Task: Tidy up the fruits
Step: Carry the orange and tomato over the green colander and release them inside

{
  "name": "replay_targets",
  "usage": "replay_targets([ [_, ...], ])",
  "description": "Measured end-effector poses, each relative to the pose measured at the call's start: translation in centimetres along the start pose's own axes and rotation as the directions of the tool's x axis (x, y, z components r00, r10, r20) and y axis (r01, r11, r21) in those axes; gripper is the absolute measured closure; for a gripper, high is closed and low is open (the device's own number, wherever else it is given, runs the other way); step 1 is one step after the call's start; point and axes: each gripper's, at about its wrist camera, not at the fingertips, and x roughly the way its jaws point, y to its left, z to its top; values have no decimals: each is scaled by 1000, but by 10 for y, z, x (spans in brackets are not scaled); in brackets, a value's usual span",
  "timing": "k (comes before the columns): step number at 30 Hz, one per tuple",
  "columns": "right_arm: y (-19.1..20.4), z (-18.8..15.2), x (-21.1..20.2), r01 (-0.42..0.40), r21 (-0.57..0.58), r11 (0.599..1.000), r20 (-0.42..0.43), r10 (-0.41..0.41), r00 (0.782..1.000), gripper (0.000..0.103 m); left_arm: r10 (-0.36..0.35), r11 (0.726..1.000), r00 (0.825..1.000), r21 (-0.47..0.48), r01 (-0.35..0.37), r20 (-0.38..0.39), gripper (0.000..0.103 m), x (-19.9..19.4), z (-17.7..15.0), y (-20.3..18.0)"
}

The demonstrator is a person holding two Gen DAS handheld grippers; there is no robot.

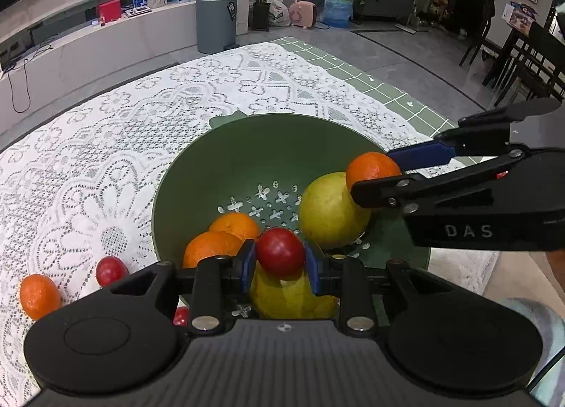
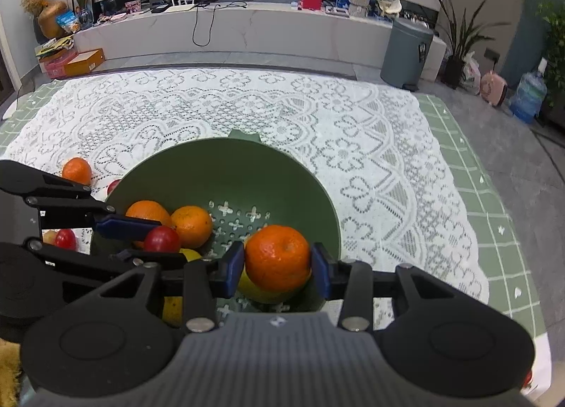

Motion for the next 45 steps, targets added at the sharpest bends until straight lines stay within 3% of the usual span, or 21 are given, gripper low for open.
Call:
replay_targets([
  [15, -4, -12, -5, -12, 50, 999, -50, 14, 999, 64, -1, 1000, 1000, -28, 2, 27, 42, -20, -8, 3],
  [27, 12, 17, 8, -47, 63, 997, -14, 48, 999, 64, 147, 977, 986, -167, -132, 81, 41, -45, -3, 39],
  [37, 31, 26, 39, -17, 38, 999, -36, 18, 999, 64, 173, 966, 983, -203, -158, 56, 41, -47, -12, 59],
  [45, 35, 26, 35, -5, 47, 999, -23, 6, 1000, 63, 182, 965, 982, -203, -168, 52, 41, -51, -21, 61],
])
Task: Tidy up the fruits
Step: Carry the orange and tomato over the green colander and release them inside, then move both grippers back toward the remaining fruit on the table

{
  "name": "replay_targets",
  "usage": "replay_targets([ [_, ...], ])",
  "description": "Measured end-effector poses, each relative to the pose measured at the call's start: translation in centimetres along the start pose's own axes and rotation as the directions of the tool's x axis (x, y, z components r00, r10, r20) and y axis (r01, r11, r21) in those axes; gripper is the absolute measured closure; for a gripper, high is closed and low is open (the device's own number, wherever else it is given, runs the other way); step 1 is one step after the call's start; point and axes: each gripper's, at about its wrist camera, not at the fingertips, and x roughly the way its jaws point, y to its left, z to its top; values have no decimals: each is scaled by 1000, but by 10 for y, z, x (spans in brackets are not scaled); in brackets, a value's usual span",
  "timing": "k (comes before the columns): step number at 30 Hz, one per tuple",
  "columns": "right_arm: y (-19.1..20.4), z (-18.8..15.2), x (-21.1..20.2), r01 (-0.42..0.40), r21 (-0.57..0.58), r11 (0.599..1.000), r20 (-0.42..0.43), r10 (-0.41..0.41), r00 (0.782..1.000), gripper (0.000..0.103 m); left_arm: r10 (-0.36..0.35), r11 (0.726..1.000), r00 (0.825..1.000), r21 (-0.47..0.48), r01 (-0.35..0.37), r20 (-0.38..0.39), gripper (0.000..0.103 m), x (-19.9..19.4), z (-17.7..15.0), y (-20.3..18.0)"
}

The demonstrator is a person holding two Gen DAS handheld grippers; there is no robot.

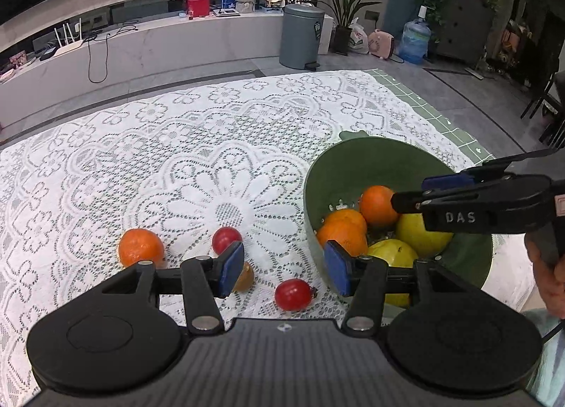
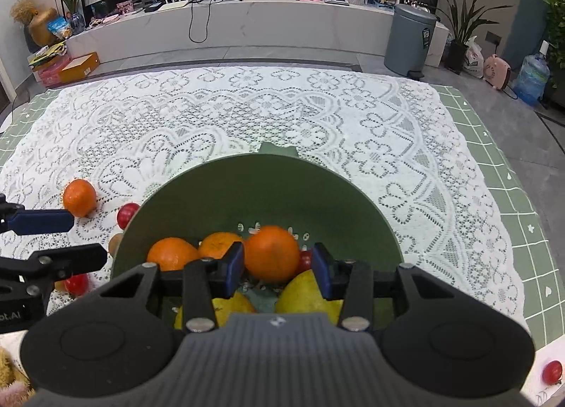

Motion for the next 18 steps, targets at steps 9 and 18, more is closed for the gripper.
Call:
replay_targets([
  [9, 12, -10, -35, 19, 39, 999, 91, -22, 996, 49, 20, 1000, 999, -11, -19, 47, 41, -20, -9, 7],
  [18, 48, -36, -74, -40, 112, 993, 247, 12, 969, 35, 106, 994, 981, -10, -105, 164, 41, -55, -23, 20],
])
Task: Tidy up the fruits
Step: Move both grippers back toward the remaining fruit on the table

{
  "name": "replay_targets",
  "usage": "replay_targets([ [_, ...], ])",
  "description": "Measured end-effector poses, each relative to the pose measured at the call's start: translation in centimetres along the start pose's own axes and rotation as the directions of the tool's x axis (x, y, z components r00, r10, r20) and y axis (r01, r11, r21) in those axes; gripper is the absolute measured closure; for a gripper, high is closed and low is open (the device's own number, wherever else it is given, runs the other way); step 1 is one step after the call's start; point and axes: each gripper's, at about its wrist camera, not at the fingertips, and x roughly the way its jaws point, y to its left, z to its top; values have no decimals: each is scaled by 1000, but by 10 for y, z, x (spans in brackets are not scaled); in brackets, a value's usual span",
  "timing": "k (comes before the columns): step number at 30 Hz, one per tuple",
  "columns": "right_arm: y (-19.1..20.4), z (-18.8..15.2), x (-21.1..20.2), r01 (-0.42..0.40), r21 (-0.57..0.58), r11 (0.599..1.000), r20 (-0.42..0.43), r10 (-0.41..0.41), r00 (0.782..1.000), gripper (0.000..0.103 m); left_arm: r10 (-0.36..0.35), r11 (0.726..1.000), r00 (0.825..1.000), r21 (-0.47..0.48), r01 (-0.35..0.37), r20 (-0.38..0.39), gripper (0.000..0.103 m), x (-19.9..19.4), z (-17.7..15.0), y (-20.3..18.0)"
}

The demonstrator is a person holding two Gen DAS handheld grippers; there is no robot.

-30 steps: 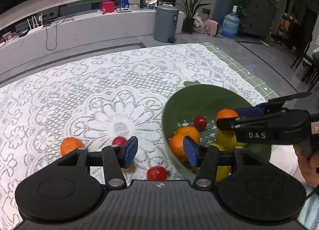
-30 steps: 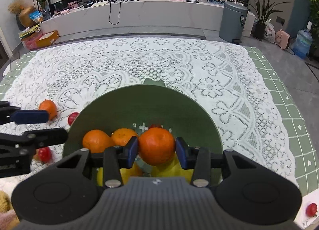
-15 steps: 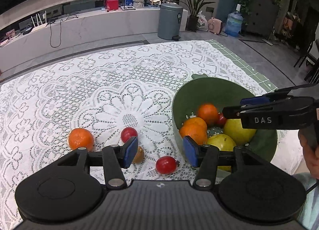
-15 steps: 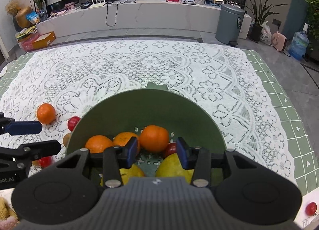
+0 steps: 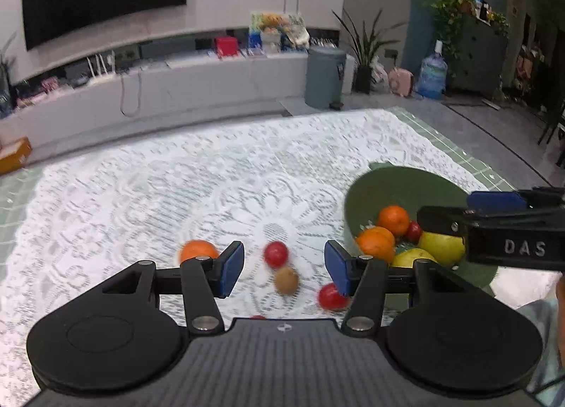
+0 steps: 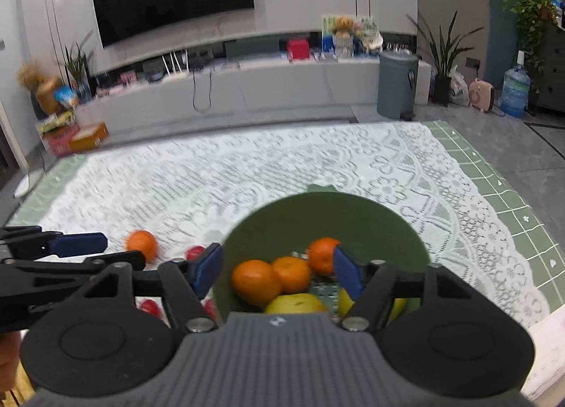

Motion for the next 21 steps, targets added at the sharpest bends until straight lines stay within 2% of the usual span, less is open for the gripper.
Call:
replay_targets([
  [3, 14, -9, -10, -3, 16, 1000, 39, 2, 999, 34, 54, 998, 998, 35, -55, 18, 41, -9, -5, 5],
  [6, 27, -19, -14, -13, 27, 1000, 62, 11, 998, 32, 55, 997, 998, 43, -56, 22, 40, -15, -10, 14],
  [8, 37, -25, -16, -23, 19, 1000, 71, 21, 997, 31, 69, 997, 997, 45, -70, 20, 35, -17, -14, 20],
  [11, 53, -34, -15, -66, -10, 998, 64, 67, 996, 31, 74, 996, 997, 55, -74, 8, 35, -18, -20, 29],
  [16, 74, -51, -7, -99, -36, 994, 67, 101, 993, 30, 90, 996, 996, -8, -90, -13, 35, -15, -33, 50],
  [21, 86, -62, 6, -111, -65, 992, 11, 112, 994, 30, 71, 996, 997, -48, -71, -17, 35, -9, -44, 66],
])
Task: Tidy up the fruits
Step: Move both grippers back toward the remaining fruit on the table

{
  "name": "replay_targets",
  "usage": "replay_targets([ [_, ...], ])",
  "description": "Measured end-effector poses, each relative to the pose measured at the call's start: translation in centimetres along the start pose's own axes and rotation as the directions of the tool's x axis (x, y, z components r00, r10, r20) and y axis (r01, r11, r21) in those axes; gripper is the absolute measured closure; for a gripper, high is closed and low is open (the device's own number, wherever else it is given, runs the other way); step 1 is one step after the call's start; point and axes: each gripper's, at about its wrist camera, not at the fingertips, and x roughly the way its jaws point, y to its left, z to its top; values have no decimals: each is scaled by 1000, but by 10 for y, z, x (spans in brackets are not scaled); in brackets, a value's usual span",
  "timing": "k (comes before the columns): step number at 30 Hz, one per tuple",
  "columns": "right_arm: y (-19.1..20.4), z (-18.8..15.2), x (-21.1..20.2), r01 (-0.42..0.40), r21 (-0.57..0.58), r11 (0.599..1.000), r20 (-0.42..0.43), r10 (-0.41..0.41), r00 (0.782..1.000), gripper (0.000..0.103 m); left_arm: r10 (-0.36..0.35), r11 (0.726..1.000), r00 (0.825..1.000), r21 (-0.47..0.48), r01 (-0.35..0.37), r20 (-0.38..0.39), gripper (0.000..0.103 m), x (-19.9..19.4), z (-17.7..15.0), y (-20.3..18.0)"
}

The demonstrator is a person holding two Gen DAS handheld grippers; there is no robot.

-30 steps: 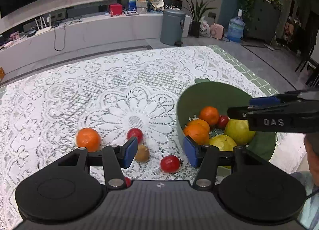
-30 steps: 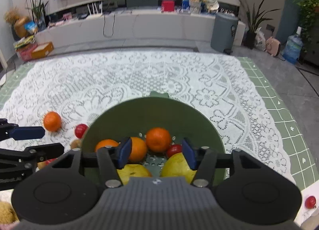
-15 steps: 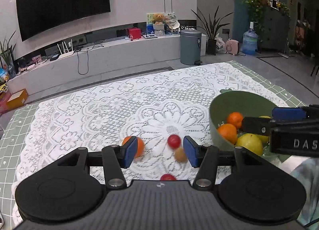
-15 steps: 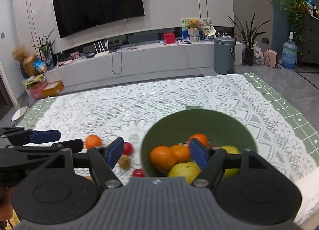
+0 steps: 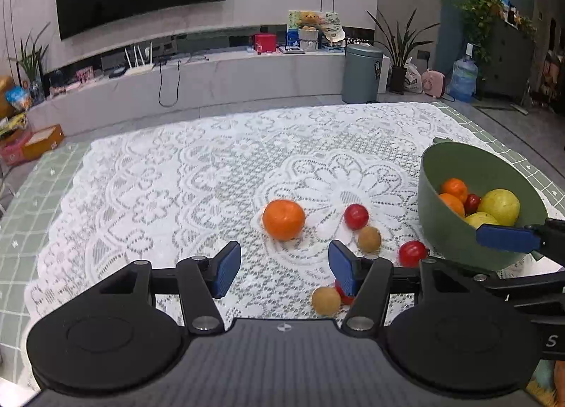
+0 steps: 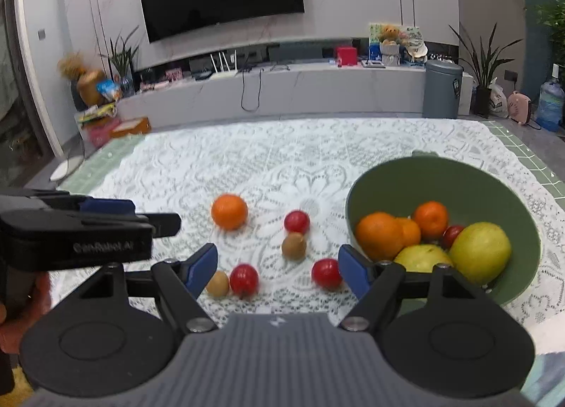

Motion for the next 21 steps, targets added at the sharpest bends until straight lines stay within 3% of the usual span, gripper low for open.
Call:
replay_targets([
  [9, 11, -7, 24, 76, -46, 996, -56, -78, 995, 30, -59, 997, 998, -39, 59, 16, 35, 12, -12, 19],
  [13, 16, -8, 30, 87, -88, 992, -68, -94, 993, 31, -84, 996, 996, -43, 84, 4, 42, 18, -14, 21],
  [21, 15, -8, 42, 83, -81, 993, -120, -93, 988, 45, -143, 989, 988, -42, 140, -57, 53, 35, -16, 19],
])
